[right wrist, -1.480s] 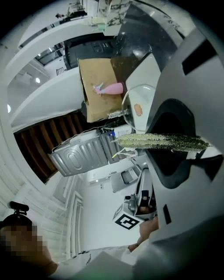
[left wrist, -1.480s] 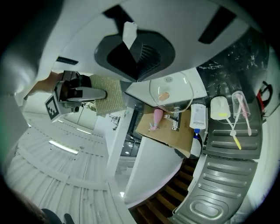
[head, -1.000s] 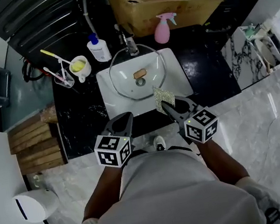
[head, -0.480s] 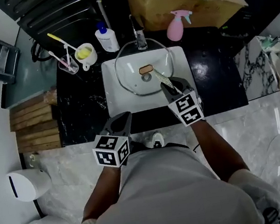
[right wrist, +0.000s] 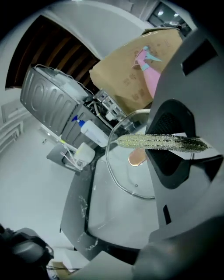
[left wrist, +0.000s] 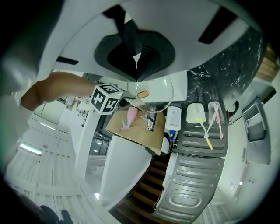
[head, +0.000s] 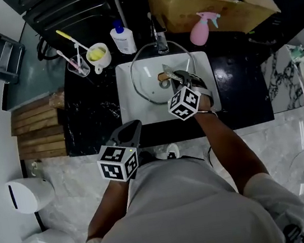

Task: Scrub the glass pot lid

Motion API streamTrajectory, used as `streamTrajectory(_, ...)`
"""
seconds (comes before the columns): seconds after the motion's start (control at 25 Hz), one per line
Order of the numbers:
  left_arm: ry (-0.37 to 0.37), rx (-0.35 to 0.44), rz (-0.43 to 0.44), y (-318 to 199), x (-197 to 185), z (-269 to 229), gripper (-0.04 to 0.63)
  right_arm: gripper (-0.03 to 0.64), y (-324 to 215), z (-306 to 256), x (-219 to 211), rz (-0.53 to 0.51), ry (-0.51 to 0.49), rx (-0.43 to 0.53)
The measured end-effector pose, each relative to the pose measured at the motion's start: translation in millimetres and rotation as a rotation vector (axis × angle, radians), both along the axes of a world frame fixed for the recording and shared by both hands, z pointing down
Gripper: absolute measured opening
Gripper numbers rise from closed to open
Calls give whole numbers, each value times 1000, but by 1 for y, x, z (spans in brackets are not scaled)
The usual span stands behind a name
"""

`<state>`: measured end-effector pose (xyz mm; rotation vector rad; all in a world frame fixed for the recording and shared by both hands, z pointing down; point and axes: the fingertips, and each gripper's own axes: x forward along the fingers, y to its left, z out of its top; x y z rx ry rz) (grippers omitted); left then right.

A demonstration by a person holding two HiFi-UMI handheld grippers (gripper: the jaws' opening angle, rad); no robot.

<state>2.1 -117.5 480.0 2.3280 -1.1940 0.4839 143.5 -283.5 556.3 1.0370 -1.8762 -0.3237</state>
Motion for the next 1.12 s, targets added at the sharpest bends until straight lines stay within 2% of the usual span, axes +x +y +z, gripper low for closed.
streamTrajectory(0.16,-5,-17,-17,-6,-8,7,15,89,0,21,-8,-12,89,-4)
streamTrajectory(0.64,15,-23,0,-7,-8,15,15,98,-1,36,-19,6,78,-60)
streamTrajectory(1.12,21,-19,-11,-2,-11,13,15,103,0,40,-23,2,168,-47)
